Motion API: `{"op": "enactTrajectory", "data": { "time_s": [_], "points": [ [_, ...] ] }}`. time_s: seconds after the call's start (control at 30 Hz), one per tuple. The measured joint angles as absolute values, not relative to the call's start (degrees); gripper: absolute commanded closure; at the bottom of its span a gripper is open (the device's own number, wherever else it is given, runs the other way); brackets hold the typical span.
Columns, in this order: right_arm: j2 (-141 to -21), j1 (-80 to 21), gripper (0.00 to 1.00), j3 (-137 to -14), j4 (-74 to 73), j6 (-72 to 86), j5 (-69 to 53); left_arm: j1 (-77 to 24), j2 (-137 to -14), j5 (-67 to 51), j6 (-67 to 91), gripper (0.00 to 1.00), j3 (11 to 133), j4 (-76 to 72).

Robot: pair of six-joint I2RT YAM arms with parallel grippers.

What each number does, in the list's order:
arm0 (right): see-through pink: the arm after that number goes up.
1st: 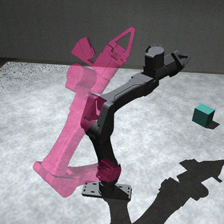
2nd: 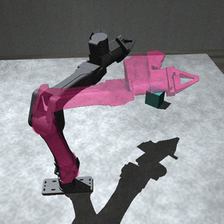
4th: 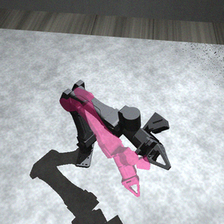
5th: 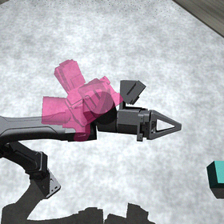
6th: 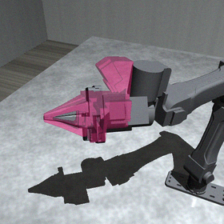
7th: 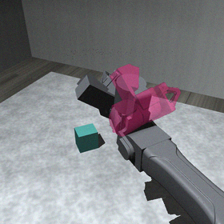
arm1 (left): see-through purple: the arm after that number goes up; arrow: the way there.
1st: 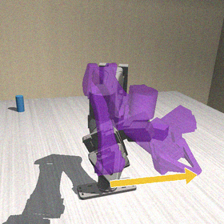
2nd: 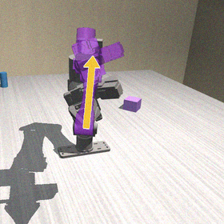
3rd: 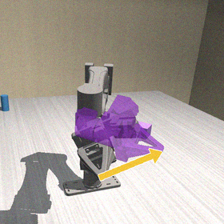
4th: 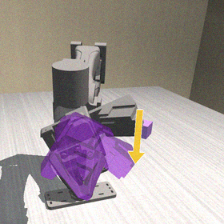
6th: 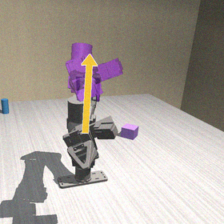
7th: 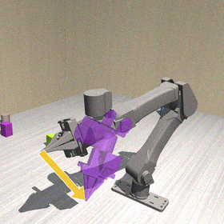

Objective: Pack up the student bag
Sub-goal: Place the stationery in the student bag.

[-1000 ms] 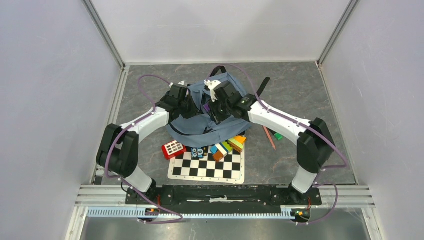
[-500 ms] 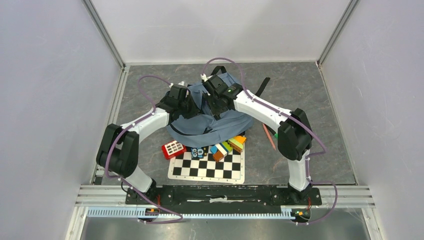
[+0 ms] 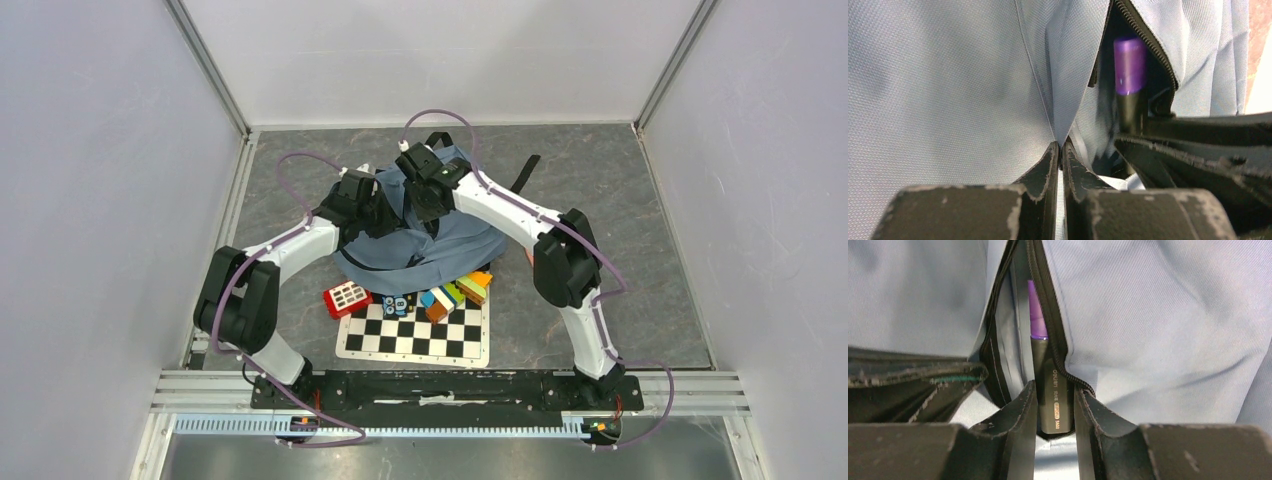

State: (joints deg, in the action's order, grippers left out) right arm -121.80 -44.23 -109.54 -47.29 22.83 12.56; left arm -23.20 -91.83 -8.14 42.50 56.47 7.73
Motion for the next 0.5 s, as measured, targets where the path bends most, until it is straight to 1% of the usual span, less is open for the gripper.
{"op": "enactTrajectory", "data": {
  "time_s": [0.1,0.23,0.37,0.43,0.5],
  "points": [
    [-123.7,-43.5,1.00,-112.0,-47.3,23.8,13.2,-23.2,-91.9,-8.1,42.5,0.89,56.3,7.4],
    [-124.5,-42.7,1.00,-112.4,-46.9,25.1,14.8,-23.2,-91.9,-8.1,42.5,0.89,56.2,7.1],
    [-124.5,-42.8,0.95,-112.4,-45.0,25.7,17.3,-23.2,-91.9,-8.1,42.6,0.89,56.2,7.1],
    [-124.5,-42.8,0.88,-112.4,-44.5,25.7,18.3,-23.2,-91.9,-8.1,42.6,0.89,56.2,7.1],
    [-124.5,-42.8,0.74,-112.4,-44.2,25.5,18.8,-23.2,-91.9,-8.1,42.6,0.89,56.2,7.1]
  ]
}}
